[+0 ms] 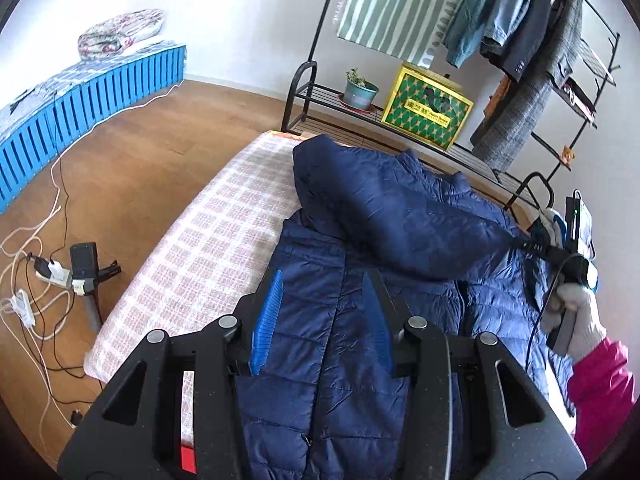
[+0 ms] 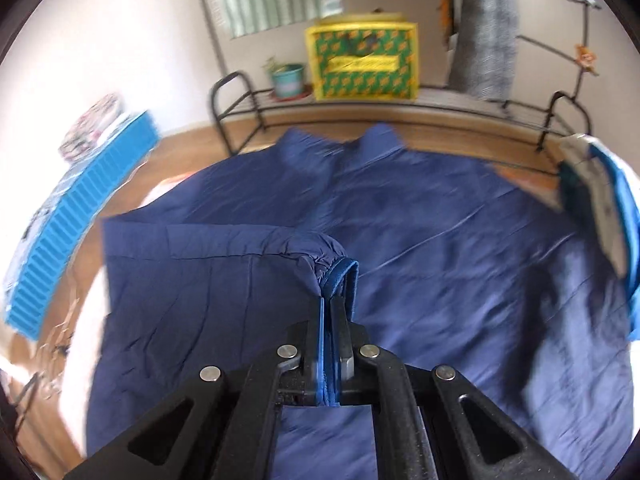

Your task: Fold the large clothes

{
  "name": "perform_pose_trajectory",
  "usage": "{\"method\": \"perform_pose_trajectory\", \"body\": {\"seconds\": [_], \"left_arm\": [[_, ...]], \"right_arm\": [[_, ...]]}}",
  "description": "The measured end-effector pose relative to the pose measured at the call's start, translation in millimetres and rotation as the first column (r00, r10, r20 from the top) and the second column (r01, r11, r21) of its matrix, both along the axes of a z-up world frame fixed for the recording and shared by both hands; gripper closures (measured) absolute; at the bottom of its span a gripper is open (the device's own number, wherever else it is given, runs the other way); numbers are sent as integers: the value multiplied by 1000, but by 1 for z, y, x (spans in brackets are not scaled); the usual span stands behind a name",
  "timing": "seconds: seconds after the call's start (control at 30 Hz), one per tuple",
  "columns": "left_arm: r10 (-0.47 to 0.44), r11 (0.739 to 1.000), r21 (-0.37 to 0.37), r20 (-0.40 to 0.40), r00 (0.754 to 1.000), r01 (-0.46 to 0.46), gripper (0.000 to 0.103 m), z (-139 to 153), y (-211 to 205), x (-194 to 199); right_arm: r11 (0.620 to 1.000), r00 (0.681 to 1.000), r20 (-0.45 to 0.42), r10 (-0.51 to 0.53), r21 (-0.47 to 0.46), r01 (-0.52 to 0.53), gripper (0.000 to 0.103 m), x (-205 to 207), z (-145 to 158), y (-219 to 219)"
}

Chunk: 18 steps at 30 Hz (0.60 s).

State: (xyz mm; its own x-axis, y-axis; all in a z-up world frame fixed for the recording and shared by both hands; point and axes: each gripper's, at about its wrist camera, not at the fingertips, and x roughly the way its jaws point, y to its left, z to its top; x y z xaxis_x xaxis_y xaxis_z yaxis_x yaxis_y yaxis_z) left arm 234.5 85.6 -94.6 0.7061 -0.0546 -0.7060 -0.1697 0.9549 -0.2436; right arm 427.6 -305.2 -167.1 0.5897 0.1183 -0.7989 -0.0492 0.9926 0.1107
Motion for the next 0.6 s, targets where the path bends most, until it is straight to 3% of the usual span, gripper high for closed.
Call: {"method": "perform_pose_trajectory", "body": {"seconds": [0.17, 0.33, 0.4, 0.5, 0.6], "left_arm": [[-27, 999, 18, -16, 1000, 27, 61, -3, -18, 7], [-48, 997, 59, -8, 999, 48, 61, -1, -31, 9], [-50, 997, 63, -14, 999, 51, 61, -3, -33, 12], [-54, 997, 50, -25, 998, 55, 61, -5, -34, 15], [-57, 996, 67, -17, 998, 58, 61, -5, -37, 14]], "right_arm": [[992, 992, -21, -122, -18, 122, 103, 28, -12, -49], [988, 988, 22, -154, -1, 154, 103, 44, -16, -79], [986, 986, -17, -164, 21, 165, 103, 52, -28, -88], [983, 982, -57, -181, -47, 179, 103, 57, -43, -81], [985, 979, -102, -174, -34, 172, 98, 59, -51, -80]]}}
